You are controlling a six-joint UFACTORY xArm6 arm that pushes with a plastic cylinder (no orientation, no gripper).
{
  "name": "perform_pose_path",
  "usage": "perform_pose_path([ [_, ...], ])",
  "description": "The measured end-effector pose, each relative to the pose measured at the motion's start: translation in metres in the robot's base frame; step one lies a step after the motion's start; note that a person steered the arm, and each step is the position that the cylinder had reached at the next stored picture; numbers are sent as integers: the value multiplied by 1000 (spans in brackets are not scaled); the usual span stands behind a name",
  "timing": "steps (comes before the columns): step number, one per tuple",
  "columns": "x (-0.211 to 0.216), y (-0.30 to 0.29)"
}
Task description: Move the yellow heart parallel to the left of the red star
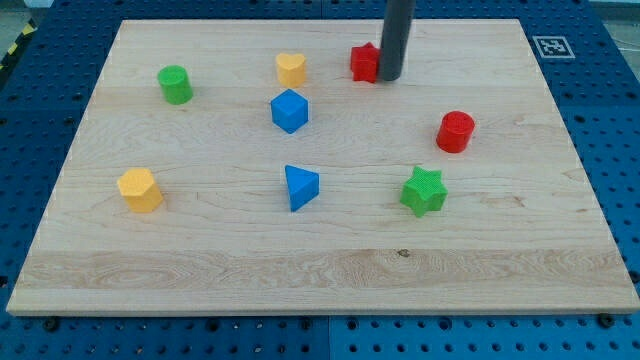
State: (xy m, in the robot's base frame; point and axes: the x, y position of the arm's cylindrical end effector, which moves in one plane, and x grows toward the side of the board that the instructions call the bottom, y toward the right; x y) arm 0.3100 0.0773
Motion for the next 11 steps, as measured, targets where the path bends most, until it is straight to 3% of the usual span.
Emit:
perform_pose_path([
  [4,2,-87],
  [11,11,-174],
])
